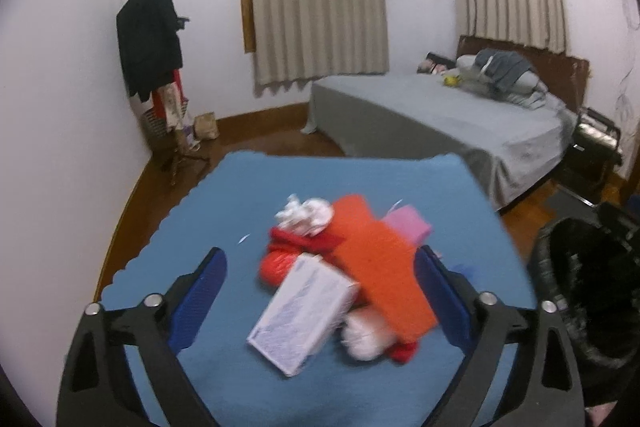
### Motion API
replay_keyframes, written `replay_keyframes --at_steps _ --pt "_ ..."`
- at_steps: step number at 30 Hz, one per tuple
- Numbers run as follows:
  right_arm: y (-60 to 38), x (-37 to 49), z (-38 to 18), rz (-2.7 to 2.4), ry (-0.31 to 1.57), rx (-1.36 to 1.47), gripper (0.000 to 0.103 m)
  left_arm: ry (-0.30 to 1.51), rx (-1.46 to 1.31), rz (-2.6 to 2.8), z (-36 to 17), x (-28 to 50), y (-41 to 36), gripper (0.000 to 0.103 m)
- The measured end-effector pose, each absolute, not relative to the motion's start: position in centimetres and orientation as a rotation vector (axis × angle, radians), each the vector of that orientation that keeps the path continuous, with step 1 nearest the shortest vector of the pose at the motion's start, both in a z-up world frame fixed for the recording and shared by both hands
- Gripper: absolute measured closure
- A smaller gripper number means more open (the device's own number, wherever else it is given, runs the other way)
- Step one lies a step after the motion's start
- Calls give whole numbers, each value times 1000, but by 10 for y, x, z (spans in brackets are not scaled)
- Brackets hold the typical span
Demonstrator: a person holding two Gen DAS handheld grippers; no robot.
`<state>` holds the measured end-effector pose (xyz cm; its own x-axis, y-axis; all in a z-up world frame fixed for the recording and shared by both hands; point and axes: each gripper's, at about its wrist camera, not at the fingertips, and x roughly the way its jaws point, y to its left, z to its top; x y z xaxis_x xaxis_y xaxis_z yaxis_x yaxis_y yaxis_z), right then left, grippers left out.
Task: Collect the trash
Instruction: 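Grasp the white paper box with the left tool while the right tool approaches the pile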
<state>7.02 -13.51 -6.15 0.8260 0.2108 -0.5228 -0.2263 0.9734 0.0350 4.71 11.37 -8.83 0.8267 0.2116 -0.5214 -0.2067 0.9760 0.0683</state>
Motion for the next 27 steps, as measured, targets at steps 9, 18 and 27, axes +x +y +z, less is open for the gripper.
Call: replay_keyframes --at_steps 9,18,27 --pt "-107 96 -90 265 613 -76 5 635 -7 219 -135 65 143 16" --pt "-92 112 -107 272 660 -98 5 675 -5 166 -161 87 153 15" --pt "-80 120 -110 307 670 -101 5 754 -84 96 -179 104 162 39"
